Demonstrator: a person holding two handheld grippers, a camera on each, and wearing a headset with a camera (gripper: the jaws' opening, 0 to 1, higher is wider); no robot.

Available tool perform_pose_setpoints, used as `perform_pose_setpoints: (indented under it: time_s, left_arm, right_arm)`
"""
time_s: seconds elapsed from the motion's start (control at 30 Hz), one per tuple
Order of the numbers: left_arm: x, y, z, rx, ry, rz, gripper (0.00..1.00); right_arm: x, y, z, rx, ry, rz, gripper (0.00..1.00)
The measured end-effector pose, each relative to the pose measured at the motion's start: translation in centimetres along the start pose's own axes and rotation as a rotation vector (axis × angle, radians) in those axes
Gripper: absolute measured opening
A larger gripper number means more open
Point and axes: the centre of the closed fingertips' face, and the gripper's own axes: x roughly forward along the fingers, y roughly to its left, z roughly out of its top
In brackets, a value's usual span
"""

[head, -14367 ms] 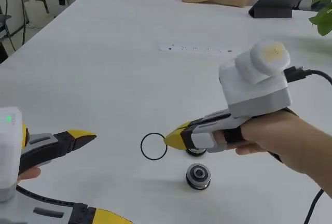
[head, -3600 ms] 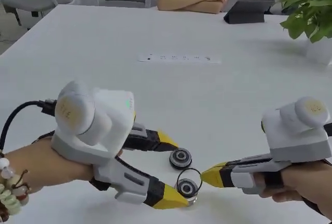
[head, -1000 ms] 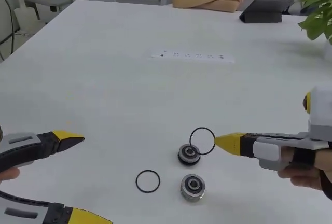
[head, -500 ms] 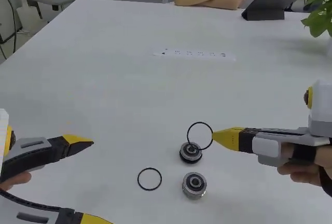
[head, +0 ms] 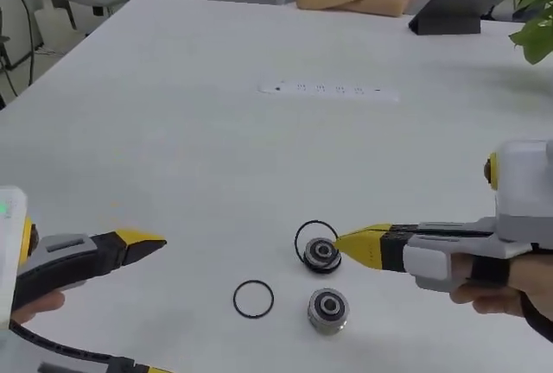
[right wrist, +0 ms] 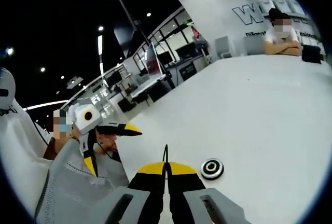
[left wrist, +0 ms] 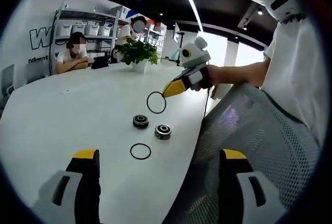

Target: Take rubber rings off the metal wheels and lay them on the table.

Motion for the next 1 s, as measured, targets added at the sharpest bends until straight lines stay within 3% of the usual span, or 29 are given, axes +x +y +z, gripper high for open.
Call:
perform_pose_setpoints:
  time_s: [0.33,0.43,0.7,1.0]
  left_arm:
    - [0.0,-0.1,0.3,-0.01,-0.018,-0.002,0.93]
    - [0.1,-0.2,0.3,-0.013,-0.021,-0.005,0.92]
    - [0.2,-0.5,0.2,-0.012,-0.018,-0.016,0.93]
    - [0.2,-0.7,0.1,-0.021,-0.024,-0.016,0.93]
  right_arm:
    - [1.2,0.6,-1.1,-0.035,0.055,0.007,0.0]
    - [1.6,0.5,-2.0,-0.052,0.091,0.009,0.0]
    - [2.6,0.7,-3.1,-0.056,0.126,0.03,0.0]
    - [3.3,0.9,-4.8,-0.109,0.178,0.038,0.0]
